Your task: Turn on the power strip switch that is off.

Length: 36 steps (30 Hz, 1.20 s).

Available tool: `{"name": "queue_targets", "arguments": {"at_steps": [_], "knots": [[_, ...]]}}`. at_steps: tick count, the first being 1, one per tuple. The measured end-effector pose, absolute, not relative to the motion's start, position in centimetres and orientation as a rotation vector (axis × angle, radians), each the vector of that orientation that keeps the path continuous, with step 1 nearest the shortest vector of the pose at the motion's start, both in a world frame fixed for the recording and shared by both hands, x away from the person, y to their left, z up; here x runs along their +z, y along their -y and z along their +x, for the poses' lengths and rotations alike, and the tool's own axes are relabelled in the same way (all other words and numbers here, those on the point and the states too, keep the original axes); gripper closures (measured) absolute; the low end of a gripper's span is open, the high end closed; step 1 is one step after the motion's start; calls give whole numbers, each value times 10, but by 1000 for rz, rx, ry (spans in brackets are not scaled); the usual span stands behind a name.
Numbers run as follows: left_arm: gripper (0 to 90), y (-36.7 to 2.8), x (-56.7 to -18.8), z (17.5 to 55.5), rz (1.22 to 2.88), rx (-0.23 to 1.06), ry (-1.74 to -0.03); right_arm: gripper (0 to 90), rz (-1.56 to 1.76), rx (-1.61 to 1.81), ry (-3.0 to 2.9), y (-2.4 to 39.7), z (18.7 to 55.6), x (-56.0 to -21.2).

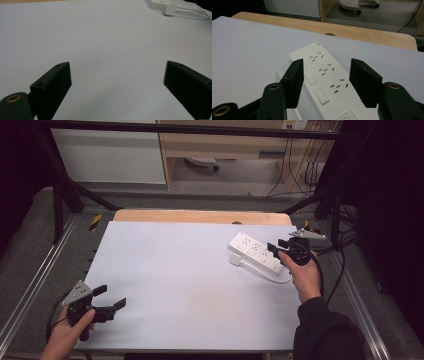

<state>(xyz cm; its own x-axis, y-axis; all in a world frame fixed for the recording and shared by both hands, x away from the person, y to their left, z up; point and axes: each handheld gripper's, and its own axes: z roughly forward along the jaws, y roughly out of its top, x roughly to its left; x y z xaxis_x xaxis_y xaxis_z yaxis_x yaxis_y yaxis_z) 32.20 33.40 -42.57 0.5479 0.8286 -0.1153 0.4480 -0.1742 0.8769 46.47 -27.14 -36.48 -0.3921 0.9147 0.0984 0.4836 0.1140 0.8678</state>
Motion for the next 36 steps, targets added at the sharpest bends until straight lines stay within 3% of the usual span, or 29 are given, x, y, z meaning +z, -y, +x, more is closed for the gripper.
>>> {"name": "queue_targets", "arguments": {"at_steps": [19,36], "knots": [[79,-334,-426,322,1813,491,-1051,797,1316,1137,-1906,265,475,-381],[79,-335,-426,322,1815,497,-1050,872,1285,1106,-1944,250,483,-402]]}}
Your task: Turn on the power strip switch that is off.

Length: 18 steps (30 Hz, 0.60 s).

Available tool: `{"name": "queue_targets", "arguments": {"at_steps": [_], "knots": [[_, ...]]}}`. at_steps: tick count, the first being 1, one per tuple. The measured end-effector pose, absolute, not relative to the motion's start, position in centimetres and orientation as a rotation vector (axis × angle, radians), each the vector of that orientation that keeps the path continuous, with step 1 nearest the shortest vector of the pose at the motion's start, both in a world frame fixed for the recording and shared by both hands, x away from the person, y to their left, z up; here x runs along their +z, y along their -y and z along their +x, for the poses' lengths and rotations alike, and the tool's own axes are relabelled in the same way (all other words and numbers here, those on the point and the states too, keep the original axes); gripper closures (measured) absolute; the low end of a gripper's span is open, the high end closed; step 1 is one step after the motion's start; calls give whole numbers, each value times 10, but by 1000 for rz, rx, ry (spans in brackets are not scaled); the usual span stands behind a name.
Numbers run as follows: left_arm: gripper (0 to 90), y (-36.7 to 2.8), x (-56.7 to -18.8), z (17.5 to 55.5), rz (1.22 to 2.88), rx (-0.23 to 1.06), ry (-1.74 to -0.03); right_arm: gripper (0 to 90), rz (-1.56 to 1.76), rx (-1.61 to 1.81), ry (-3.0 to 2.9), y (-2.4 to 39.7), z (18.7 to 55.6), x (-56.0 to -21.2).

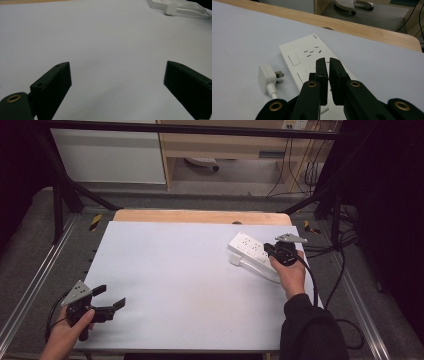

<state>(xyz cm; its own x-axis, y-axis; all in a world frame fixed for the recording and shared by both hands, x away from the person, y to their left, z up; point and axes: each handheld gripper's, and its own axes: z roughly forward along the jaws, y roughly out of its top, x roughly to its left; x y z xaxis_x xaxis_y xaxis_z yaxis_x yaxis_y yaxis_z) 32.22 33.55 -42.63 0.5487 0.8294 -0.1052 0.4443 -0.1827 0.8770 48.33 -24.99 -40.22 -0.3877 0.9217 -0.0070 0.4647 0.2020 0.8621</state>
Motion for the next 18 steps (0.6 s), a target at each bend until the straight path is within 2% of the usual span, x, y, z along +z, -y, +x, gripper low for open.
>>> {"name": "queue_targets", "arguments": {"at_steps": [4,18], "knots": [[79,-335,-427,322,1817,497,-1050,900,1299,1115,-1937,250,483,-408],[79,-335,-427,322,1819,496,-1050,900,1324,1122,-1921,251,477,-426]]}}
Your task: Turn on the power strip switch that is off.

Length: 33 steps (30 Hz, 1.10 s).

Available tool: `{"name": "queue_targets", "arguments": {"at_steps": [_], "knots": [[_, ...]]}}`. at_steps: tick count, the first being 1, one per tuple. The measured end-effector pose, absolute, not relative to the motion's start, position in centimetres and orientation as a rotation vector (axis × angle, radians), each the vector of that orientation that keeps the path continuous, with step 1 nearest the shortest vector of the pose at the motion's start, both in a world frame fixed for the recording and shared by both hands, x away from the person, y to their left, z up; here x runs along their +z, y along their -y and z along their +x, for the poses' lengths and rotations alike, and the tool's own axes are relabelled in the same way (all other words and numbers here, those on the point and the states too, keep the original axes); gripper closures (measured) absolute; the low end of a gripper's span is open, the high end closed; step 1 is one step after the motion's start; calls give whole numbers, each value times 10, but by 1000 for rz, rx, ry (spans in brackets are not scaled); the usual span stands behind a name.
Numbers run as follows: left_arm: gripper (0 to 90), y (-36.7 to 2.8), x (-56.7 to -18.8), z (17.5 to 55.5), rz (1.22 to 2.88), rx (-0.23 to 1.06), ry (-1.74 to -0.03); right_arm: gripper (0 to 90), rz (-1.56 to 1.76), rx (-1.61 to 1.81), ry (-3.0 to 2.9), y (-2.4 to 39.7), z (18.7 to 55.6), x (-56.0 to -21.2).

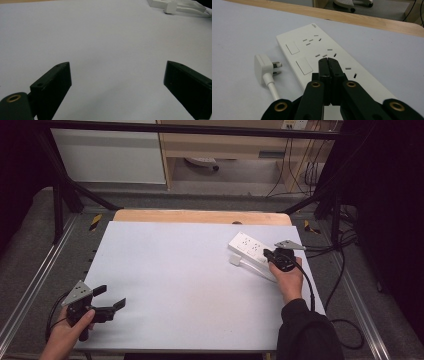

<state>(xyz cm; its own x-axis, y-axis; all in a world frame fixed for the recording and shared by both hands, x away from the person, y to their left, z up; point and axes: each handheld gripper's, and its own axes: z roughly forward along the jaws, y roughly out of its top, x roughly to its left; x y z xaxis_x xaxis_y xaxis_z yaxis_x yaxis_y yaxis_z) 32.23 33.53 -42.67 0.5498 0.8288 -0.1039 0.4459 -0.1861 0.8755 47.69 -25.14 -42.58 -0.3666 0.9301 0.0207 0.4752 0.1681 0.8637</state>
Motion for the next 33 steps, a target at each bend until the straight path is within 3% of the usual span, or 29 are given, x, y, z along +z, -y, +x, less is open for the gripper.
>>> {"name": "queue_targets", "arguments": {"at_steps": [33], "knots": [[79,-336,-427,322,1825,503,-1049,900,1372,1156,-1857,259,467,-442]]}}
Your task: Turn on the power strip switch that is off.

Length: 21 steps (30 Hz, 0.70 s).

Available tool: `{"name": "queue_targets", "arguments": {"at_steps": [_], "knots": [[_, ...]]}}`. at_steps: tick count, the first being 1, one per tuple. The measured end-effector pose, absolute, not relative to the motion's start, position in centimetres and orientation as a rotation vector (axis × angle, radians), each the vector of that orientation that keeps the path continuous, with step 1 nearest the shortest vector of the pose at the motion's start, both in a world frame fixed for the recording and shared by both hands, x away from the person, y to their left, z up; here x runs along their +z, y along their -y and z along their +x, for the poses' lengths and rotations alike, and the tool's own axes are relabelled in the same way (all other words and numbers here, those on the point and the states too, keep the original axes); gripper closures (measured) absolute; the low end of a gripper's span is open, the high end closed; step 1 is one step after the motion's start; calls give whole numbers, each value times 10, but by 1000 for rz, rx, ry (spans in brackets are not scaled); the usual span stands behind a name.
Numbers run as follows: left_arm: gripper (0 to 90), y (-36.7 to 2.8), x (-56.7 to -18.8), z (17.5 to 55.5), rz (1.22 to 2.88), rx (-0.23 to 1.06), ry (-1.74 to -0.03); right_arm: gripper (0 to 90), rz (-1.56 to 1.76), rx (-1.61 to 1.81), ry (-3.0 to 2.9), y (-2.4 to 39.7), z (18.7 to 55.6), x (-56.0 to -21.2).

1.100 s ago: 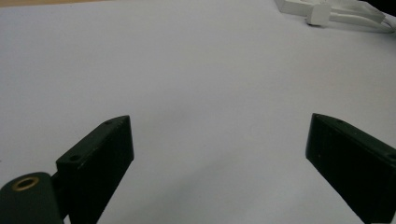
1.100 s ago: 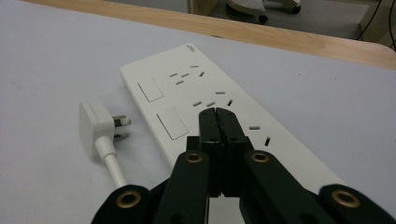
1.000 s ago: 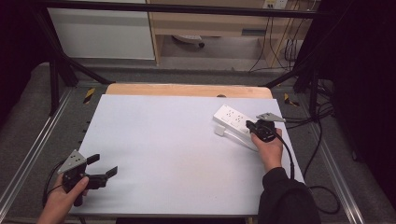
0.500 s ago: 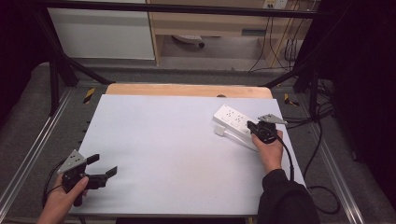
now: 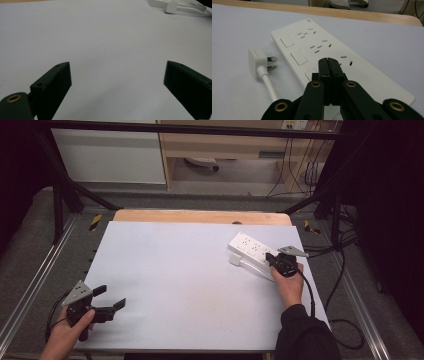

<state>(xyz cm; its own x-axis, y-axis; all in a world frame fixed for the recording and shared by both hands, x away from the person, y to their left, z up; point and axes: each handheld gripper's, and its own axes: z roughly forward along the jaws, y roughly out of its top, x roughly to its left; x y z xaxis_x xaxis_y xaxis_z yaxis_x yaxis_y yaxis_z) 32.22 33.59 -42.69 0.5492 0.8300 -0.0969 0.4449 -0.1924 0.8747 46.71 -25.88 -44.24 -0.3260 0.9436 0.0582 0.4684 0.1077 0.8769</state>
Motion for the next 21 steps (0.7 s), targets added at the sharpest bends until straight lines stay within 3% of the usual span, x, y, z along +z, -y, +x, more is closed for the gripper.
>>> {"name": "queue_targets", "arguments": {"at_steps": [21], "knots": [[79,-335,-428,322,1822,493,-1051,900,1375,1150,-1873,257,469,-450]]}}
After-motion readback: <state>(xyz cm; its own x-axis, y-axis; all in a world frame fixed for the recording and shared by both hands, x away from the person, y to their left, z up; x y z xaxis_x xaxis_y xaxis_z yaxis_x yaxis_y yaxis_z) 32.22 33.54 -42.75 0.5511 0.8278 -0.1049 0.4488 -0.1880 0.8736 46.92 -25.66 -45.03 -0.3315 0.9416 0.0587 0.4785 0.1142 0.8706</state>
